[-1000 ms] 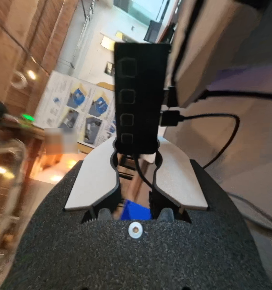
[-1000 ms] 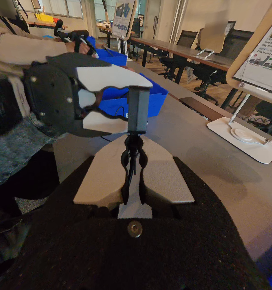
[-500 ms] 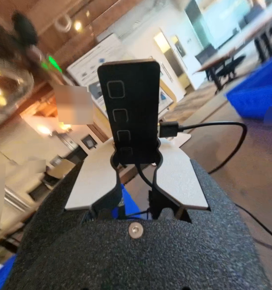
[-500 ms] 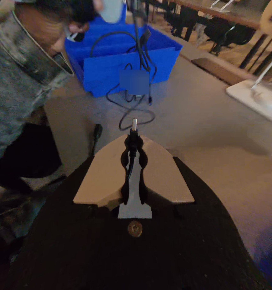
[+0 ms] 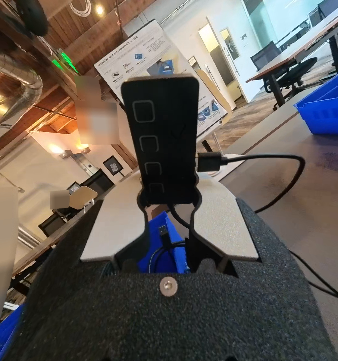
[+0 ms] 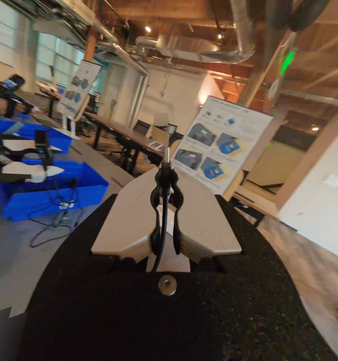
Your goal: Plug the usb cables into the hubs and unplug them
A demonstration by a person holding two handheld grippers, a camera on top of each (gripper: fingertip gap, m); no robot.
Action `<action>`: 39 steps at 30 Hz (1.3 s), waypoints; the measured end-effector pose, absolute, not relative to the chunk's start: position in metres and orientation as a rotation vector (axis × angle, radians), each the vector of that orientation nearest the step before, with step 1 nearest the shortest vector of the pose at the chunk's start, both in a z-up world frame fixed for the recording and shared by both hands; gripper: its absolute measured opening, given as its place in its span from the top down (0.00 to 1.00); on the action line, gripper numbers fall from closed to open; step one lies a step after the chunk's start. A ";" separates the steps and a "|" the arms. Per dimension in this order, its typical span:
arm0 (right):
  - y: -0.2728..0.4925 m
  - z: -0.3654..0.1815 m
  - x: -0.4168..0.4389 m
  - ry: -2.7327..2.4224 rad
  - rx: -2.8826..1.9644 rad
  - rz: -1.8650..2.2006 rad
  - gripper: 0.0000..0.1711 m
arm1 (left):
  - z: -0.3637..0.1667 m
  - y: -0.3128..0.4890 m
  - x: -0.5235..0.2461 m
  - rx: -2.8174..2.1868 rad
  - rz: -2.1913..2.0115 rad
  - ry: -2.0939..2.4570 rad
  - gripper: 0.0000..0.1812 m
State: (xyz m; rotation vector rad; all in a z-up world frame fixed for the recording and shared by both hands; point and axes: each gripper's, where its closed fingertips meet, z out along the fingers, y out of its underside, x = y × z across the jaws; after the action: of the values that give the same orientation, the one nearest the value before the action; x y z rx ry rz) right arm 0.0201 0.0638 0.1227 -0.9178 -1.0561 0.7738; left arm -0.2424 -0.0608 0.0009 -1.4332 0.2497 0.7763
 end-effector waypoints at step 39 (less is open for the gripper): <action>0.229 -0.074 0.087 -1.177 -1.492 0.241 0.73 | -0.026 -0.032 -0.228 -1.511 0.861 0.382 0.75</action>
State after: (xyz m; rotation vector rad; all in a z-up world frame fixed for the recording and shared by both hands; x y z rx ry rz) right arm 0.0867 0.2292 -0.0738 -1.4916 -1.1768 0.2408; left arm -0.2280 -0.0320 -0.0263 -1.5111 0.3817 0.8609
